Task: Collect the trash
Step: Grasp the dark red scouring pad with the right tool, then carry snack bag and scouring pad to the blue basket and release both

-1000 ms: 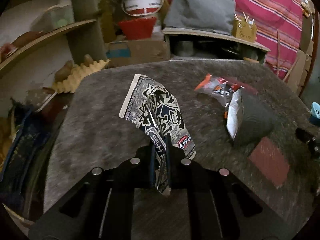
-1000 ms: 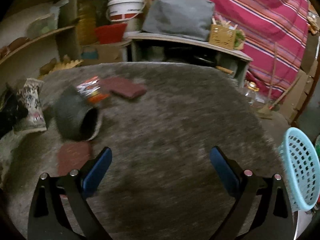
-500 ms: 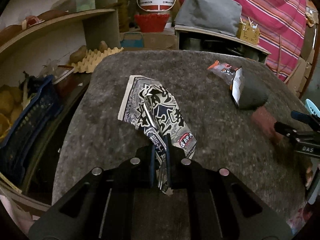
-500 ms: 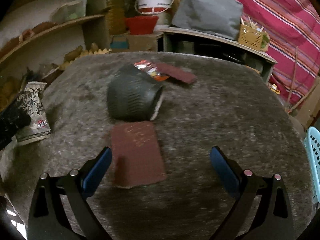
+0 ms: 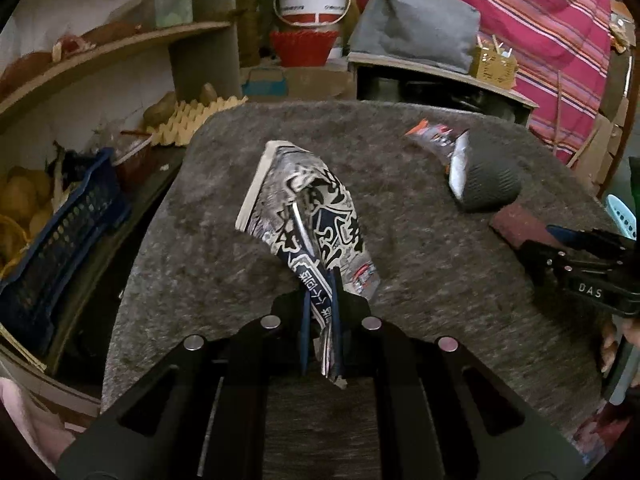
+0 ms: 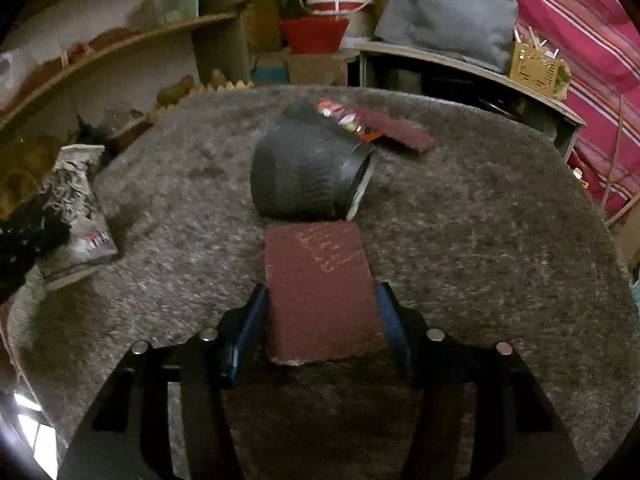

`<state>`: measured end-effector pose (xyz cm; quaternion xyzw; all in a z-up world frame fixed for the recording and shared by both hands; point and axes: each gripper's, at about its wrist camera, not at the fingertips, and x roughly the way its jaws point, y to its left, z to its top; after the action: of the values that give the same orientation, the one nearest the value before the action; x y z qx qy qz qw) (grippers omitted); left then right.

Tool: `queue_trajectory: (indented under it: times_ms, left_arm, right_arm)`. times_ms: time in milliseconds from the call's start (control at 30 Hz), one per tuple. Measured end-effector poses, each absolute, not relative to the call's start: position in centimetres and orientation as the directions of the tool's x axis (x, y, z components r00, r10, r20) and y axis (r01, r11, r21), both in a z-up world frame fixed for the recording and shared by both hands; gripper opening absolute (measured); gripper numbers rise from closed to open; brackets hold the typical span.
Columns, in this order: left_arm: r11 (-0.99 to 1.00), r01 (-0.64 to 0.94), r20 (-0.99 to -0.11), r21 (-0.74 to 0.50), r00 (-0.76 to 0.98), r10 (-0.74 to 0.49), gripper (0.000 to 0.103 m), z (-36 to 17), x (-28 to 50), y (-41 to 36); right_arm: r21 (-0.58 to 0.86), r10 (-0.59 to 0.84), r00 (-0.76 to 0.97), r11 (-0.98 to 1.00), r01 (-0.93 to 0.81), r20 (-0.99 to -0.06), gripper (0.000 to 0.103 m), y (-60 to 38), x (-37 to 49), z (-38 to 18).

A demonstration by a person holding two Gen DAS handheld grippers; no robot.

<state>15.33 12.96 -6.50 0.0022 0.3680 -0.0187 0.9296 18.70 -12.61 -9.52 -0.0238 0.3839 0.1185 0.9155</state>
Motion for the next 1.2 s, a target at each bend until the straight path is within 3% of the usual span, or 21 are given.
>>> queue_trajectory:
  times_ms: [400, 1200]
  left_arm:
    - [0.99, 0.139, -0.644, 0.006, 0.758, -0.103, 0.006, -3.4, 16.0, 4.8]
    - [0.843, 0.537, -0.56, -0.016, 0.694, -0.453, 0.006, -0.8, 17.4, -27.4]
  right_arm:
    - [0.053, 0.116, 0.759, 0.993, -0.107, -0.641, 0.055, -24.2, 16.2, -6.1]
    - [-0.018, -0.246, 0.764, 0.956, 0.294, -0.596, 0.055, -52.0, 9.5, -2.8]
